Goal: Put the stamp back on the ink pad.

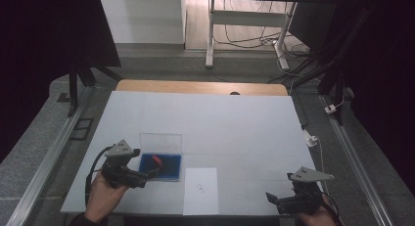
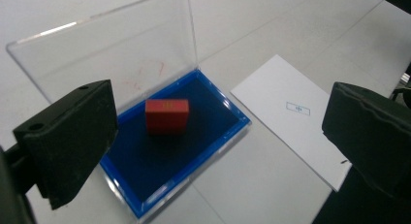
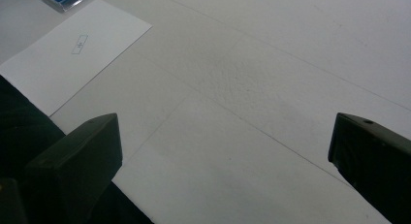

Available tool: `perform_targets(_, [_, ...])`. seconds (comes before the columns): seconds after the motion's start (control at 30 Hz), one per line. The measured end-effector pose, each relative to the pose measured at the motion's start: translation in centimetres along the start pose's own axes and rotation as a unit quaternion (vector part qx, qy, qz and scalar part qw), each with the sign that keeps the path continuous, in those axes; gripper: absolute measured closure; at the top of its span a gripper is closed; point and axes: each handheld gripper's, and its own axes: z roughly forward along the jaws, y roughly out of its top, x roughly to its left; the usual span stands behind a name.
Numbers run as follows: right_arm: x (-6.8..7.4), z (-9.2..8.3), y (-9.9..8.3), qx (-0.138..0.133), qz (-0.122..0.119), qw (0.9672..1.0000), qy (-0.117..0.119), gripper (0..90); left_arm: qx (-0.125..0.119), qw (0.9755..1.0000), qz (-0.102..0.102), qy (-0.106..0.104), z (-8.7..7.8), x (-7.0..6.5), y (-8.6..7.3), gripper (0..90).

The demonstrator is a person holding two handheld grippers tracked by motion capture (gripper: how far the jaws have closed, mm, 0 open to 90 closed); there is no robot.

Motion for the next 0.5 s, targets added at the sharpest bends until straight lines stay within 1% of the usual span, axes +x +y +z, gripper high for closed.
perform_targets(0.23, [-0.1,0.0,0.0,-0.001,0.005,1.0,0.0,0.0,-0.011,0.9999,-0.005,0.004,-1.8,-0.2,-1.2,0.0])
perform_targets(0.4, [-0.1,0.0,0.0,-0.001,0.006,1.0,-0.001,0.0,-0.013,0.9998,-0.009,0.015,-2.9,-0.3,-2.2,0.0])
perform_targets(0.5, [-0.1,0.0,0.0,-0.001,0.005,1.0,-0.001,0.0,-0.013,0.9995,-0.011,0.026,-3.5,-0.2,-3.0,0.0])
